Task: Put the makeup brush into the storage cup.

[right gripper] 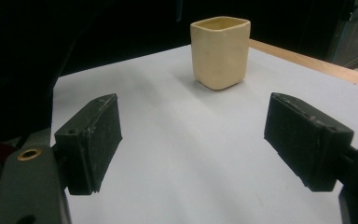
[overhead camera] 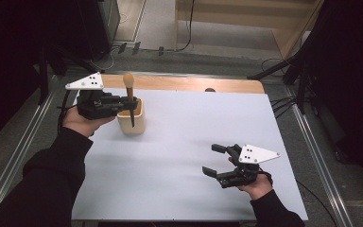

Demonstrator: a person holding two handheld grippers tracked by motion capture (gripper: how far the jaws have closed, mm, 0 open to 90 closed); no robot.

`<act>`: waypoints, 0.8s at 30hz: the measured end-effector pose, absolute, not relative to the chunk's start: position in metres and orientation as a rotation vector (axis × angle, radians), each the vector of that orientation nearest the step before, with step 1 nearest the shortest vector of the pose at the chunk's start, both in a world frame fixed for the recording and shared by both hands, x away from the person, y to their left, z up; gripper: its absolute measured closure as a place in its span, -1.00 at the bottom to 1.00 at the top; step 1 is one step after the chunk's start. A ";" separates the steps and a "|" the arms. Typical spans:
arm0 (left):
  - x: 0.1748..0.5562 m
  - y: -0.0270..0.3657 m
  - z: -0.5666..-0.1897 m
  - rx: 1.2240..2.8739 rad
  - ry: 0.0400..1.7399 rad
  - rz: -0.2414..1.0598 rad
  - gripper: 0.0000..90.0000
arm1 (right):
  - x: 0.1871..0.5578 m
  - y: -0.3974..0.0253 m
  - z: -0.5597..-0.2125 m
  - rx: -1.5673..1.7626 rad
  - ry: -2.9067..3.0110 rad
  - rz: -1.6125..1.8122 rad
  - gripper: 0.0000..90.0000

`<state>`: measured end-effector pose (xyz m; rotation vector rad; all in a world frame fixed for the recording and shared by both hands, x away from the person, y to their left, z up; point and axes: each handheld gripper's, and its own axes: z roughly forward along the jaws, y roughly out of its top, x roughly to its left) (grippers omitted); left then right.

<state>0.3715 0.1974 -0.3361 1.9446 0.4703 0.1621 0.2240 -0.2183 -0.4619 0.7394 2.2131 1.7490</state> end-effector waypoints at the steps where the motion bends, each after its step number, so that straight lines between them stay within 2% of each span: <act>1: 0.375 0.197 -0.334 1.938 0.473 0.166 0.76 | 0.225 -0.217 -0.462 0.733 2.218 1.752 -0.56; 12: 0.396 0.195 -0.330 1.944 0.512 0.251 0.75 | 0.226 -0.215 -0.463 0.722 2.221 1.743 -0.56; 24: 0.415 0.194 -0.342 1.940 0.567 0.303 0.75 | 0.223 -0.222 -0.460 0.730 2.193 1.757 -0.56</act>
